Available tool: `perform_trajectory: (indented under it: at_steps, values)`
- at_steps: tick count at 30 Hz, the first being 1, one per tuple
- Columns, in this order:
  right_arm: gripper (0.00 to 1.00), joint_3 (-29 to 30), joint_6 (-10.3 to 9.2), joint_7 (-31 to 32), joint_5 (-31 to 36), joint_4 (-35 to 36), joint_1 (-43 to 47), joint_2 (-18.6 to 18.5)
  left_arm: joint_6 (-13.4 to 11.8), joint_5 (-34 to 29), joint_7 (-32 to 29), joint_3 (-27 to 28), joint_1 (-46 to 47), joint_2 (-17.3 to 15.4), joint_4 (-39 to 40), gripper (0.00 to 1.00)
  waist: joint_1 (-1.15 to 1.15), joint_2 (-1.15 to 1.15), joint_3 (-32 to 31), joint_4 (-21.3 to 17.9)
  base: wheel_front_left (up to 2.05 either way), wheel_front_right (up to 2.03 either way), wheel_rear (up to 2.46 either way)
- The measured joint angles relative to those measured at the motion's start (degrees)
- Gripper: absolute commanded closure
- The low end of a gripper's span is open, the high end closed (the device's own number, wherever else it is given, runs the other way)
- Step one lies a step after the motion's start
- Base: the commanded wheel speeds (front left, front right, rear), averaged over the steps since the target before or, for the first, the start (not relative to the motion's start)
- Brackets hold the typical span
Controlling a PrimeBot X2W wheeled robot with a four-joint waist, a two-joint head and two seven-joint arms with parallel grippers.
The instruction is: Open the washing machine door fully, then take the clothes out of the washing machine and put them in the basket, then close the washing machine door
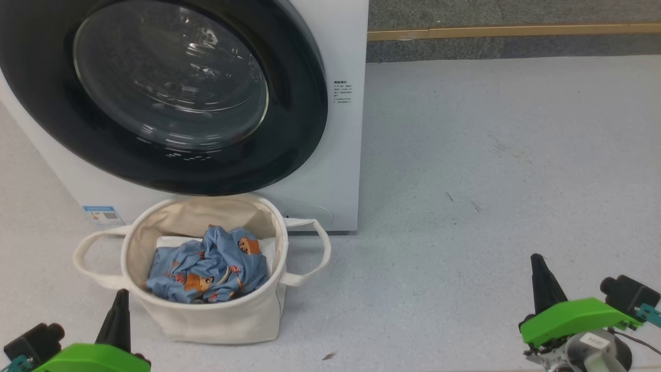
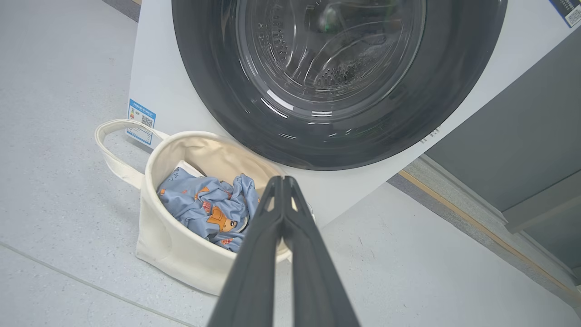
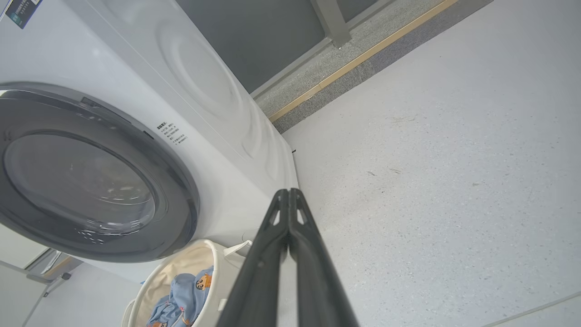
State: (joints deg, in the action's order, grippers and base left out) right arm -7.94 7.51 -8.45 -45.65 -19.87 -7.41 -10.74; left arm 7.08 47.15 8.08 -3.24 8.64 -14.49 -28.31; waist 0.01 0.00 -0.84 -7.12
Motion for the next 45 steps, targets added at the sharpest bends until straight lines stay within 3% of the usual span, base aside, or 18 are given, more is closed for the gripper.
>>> perform_trajectory:
  at_steps: [45]
  values:
    - [1.00, 7.4, -0.01, 7.2, -23.8, 1.8, 0.7, 3.8, 0.0, 22.7, -7.2, 4.0, -1.7, 6.0, 6.0, 1.00, 0.00, 0.00, 0.5, 3.6, 0.00, 0.00, 0.00]
